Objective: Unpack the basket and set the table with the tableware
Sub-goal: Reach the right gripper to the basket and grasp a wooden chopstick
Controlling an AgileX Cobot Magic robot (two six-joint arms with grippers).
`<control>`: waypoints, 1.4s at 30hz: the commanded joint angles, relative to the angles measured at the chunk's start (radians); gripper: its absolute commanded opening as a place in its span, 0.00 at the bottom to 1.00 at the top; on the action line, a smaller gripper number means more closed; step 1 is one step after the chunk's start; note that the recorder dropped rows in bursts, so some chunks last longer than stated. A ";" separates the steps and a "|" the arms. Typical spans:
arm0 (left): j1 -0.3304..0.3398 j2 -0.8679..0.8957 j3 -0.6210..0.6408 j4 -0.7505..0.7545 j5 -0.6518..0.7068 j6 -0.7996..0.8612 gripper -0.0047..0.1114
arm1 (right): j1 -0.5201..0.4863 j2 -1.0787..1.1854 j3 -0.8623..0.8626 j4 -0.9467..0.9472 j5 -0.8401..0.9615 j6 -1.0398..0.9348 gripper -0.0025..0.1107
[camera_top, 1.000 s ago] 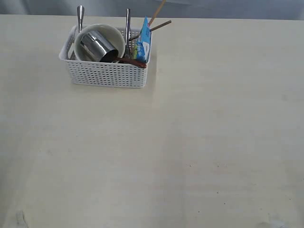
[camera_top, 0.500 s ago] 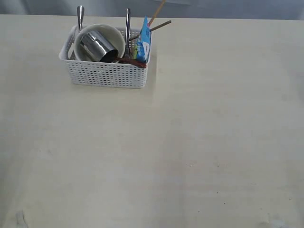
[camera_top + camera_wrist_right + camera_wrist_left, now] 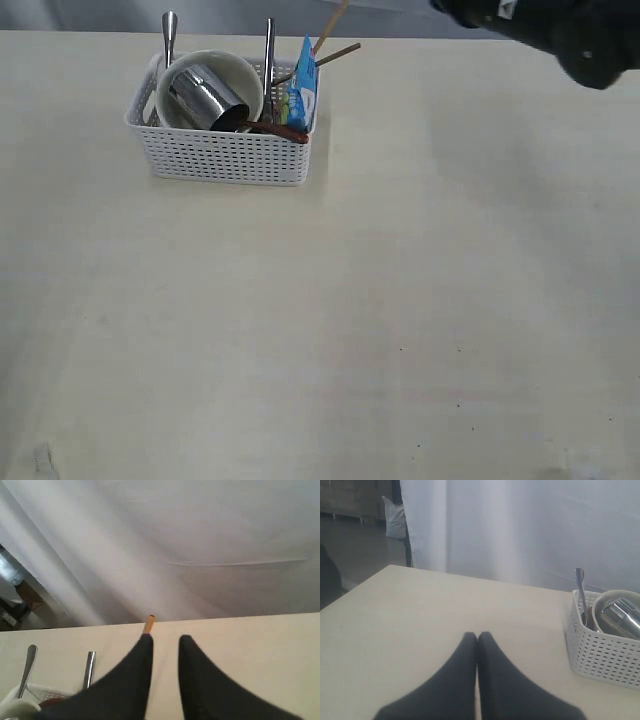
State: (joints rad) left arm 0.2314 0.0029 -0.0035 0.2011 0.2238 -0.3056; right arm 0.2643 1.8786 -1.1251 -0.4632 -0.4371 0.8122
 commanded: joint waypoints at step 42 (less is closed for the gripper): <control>0.003 -0.003 0.003 0.004 -0.003 -0.005 0.04 | 0.078 0.411 -0.415 0.010 -0.106 0.197 0.44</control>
State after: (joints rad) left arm 0.2314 0.0029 -0.0035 0.2011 0.2238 -0.3056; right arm 0.3427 2.2893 -1.5328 -0.4500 -0.5288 0.9935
